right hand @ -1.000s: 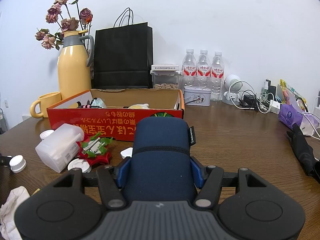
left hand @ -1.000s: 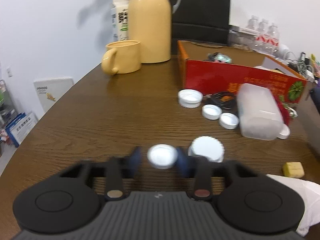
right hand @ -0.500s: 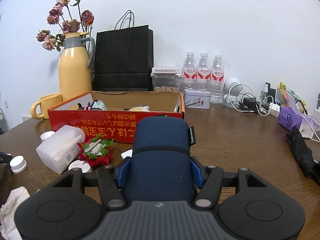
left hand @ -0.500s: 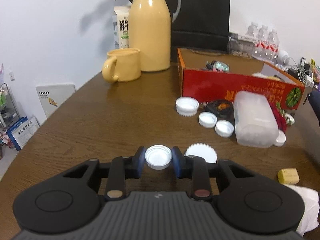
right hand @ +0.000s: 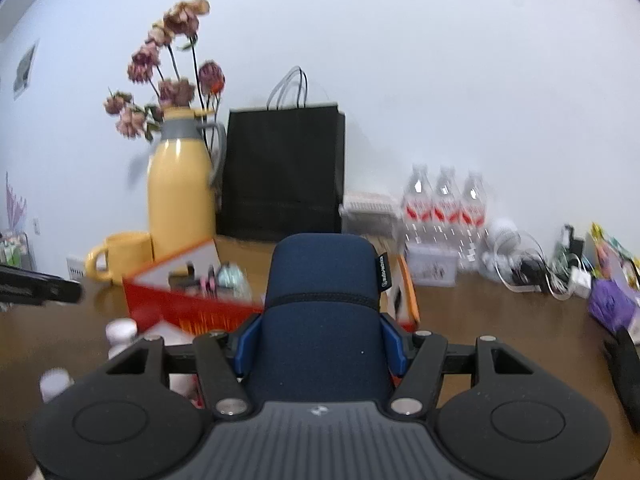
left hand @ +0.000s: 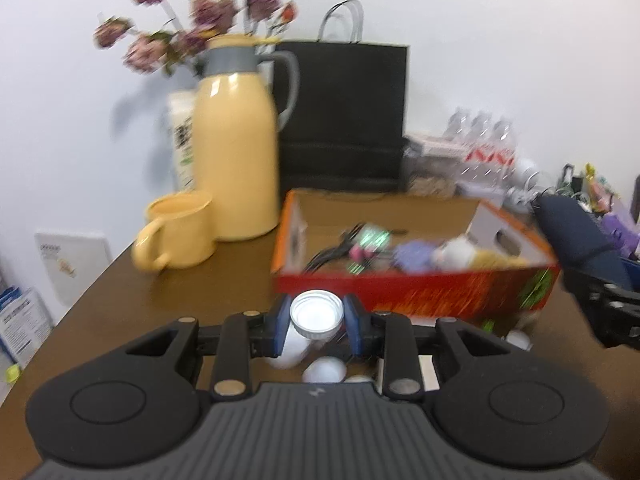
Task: Organize objects
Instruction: 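Carry white bottle cap with left gripper while right gripper carries navy case toward box, then open both grippers over the box to drop the cap and navy case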
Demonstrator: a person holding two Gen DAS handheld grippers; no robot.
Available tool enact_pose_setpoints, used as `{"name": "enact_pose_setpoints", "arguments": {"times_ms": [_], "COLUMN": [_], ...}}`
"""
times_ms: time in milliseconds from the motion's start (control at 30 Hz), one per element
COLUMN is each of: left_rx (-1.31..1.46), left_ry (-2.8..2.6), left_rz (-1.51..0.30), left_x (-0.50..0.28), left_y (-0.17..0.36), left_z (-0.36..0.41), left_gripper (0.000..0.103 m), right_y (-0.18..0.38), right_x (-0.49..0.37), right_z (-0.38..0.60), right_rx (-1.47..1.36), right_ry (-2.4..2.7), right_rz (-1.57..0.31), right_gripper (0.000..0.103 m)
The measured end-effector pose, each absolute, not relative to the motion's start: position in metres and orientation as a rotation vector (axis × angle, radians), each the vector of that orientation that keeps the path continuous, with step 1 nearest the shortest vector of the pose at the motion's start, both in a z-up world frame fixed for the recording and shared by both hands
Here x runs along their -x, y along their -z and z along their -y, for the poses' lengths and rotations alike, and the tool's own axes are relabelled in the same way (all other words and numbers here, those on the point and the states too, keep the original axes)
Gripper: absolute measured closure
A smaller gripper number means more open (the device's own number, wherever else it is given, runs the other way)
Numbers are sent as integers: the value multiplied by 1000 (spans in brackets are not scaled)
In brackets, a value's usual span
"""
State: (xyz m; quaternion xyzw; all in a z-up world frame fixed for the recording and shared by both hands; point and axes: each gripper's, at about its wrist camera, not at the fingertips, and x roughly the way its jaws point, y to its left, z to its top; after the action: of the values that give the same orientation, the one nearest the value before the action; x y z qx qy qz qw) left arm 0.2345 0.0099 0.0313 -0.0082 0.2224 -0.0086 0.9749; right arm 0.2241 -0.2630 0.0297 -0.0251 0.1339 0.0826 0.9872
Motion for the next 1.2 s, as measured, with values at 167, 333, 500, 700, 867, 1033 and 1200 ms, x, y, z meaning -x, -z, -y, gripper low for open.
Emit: {"name": "enact_pose_setpoints", "arguments": {"times_ms": [167, 333, 500, 700, 867, 1033, 1200], "left_rx": [30, 32, 51, 54, 35, 20, 62], "left_ry": [66, 64, 58, 37, 40, 47, 25], "left_rz": [-413, -418, -442, -493, -539, -555, -528], "left_x": [-274, -316, -357, -400, -421, -426, -423], "left_y": [-47, -50, -43, -30, -15, -9, -11], "left_z": [20, 45, 57, 57, 56, 58, 54], "left_gripper": [74, 74, 74, 74, 74, 74, 0], "right_y": [-47, -56, -54, -36, -23, -15, -16], "right_x": [-256, -302, -355, -411, -438, -449, -449], "right_z": [251, 244, 247, 259, 267, 266, 266], "right_rx": [33, 42, 62, 80, 82, 97, 89], "right_ry": [-163, -138, -115, -81, -83, -90, -93], "right_rz": [-226, -242, -306, -409, -481, -510, -512], "right_gripper": [43, 43, 43, 43, 43, 43, 17]}}
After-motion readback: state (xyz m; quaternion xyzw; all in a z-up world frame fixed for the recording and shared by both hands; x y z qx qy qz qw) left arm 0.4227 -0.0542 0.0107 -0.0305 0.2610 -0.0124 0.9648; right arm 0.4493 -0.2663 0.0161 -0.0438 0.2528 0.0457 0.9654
